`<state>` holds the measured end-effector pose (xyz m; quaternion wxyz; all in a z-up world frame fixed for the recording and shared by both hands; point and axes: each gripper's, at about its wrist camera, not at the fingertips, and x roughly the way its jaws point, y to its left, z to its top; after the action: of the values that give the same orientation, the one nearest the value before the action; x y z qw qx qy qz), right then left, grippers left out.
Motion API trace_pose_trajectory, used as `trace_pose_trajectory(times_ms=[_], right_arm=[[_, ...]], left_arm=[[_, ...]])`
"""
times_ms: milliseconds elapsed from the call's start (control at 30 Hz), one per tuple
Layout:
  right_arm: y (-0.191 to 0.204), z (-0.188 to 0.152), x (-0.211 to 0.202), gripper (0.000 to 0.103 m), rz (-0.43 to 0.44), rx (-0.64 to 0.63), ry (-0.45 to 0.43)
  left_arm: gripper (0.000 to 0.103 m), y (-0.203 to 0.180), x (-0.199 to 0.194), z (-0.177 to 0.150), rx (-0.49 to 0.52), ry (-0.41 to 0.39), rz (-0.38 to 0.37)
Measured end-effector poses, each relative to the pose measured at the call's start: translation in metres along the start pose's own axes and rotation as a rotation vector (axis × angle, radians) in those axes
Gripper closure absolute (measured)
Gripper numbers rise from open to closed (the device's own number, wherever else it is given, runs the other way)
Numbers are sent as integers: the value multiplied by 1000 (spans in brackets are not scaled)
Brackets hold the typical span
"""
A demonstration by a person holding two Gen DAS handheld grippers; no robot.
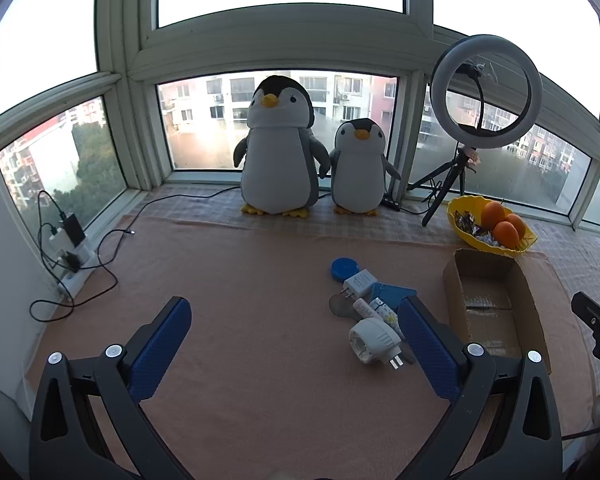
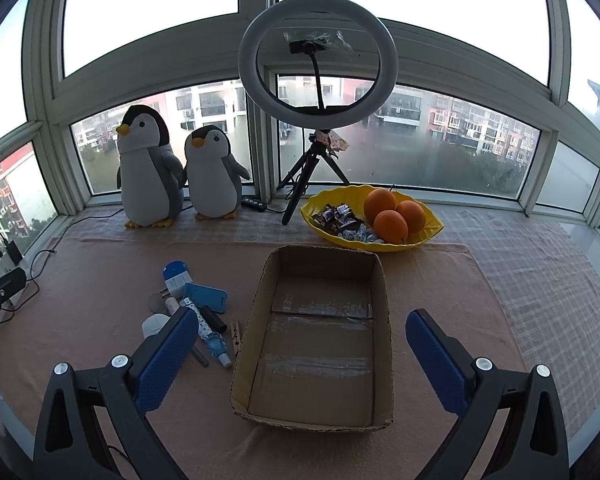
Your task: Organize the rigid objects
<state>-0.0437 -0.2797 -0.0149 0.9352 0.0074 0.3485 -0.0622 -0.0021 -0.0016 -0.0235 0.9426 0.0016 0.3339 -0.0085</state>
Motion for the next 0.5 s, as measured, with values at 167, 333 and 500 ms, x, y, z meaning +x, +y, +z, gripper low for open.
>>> trace_pose_trajectory(times_ms=[167,333,500], right_arm=[[-1,0,0,0,-2,0,2],[-8,-1,4,0,-16,11,12],[-20,-5,9,0,-42,29,28]], left_arm=[[0,-1,1,-1,3,3,0],[0,0,9,-4,4,23,4],[0,4,20,-8,-1,59,6]])
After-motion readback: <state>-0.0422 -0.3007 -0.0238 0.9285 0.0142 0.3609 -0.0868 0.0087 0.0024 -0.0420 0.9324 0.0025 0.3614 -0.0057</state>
